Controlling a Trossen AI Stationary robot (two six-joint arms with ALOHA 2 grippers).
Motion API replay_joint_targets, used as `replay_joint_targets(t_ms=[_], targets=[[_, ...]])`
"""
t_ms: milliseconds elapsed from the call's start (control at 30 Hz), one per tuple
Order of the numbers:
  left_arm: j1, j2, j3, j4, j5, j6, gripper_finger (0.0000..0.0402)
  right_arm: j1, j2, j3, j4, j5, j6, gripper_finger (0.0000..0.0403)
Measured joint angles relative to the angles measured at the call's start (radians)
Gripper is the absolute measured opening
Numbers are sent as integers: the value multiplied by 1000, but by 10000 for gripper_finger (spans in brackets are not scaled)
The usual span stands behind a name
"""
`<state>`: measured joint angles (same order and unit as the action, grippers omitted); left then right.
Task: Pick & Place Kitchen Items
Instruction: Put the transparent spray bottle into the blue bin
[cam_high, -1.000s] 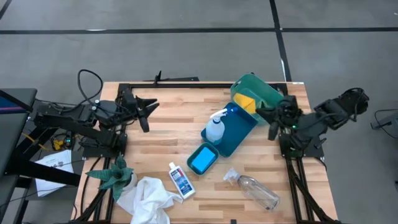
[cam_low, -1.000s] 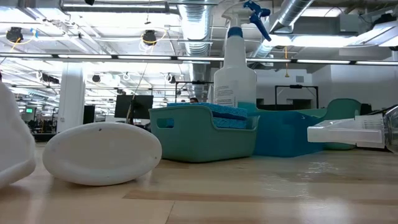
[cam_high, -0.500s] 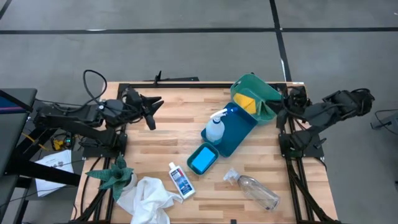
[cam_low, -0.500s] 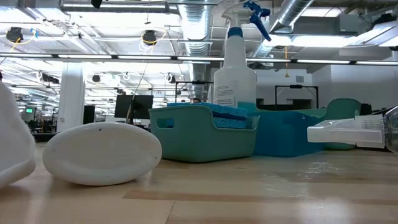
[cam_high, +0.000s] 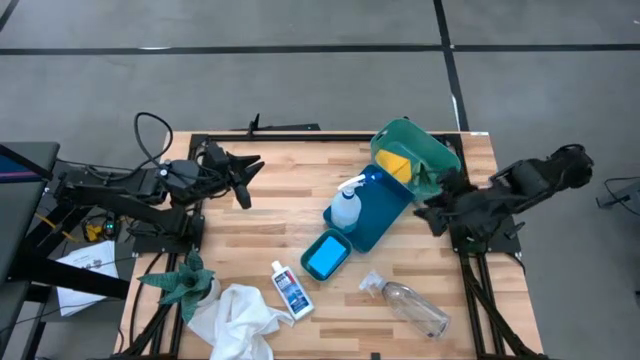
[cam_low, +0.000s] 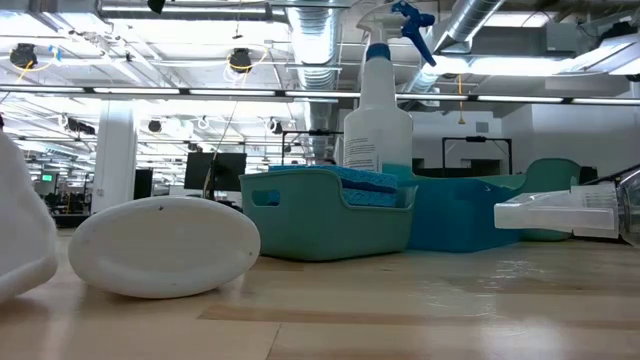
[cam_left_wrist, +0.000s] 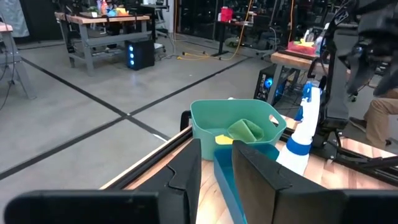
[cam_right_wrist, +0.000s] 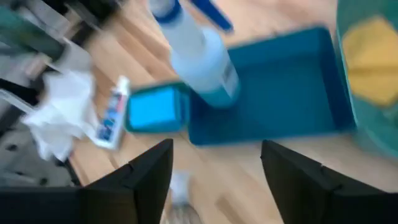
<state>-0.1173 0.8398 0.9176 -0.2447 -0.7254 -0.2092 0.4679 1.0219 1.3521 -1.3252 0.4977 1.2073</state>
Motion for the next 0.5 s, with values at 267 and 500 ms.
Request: replay_joint_targets(t_ms=[267,500], targets=[[0,0,0,-1,19,1,87,58,144,0,-41,-151,131,245],[0,0,0,-2,79,36,87,89,239,0,11,-230,182,244]])
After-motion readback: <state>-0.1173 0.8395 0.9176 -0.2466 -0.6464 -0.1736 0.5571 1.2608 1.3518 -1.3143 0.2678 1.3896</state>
